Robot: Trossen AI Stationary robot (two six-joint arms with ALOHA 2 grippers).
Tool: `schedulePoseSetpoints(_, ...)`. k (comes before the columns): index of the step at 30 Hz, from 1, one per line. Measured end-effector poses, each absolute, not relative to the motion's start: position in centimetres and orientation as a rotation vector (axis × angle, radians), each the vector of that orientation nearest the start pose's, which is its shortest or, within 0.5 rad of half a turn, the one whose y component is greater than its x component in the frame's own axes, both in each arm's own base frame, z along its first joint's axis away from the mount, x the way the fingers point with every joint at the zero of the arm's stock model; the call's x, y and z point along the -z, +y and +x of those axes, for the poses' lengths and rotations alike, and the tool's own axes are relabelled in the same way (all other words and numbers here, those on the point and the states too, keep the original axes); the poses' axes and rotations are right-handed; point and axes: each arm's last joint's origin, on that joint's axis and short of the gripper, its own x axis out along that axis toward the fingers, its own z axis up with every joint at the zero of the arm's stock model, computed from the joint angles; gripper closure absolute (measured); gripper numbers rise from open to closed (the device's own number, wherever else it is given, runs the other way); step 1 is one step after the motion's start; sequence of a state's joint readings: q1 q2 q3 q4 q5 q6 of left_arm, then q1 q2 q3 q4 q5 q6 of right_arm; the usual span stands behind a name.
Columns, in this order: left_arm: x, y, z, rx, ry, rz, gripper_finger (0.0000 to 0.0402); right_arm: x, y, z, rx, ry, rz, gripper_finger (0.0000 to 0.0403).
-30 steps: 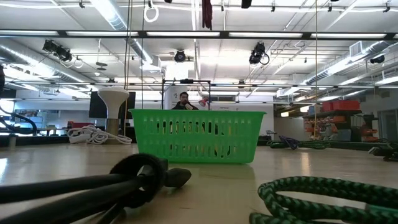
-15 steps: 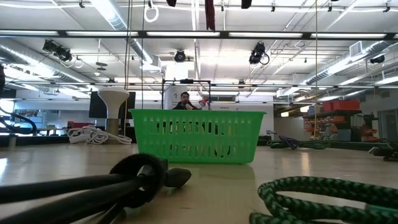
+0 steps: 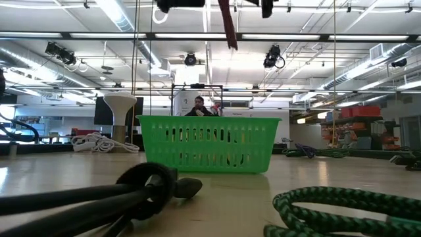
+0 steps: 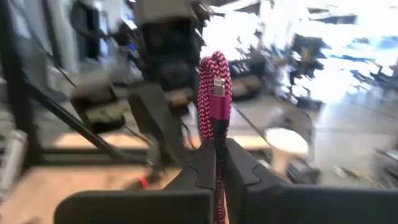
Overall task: Pick & Place USB Port
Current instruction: Put the pink and black USB cable into the yellow bin
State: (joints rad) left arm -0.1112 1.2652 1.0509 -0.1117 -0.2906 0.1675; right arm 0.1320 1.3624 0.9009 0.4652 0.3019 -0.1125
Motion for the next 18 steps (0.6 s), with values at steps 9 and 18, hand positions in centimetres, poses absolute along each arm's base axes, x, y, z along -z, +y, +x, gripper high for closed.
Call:
schedulePoseSetpoints(9,-32.5,-2.1,26.7,-0.186,0.469,0.184,0.032,-30.2,1.8,30.5,0.226,0.062,-0.043,0.0402)
schedulePoseSetpoints(18,-32.1,-2.0,26.5,-0.187,0.512,0.171,0.0319,-27.5,1.1,32.1,0.195,0.163,0.032,0.0403)
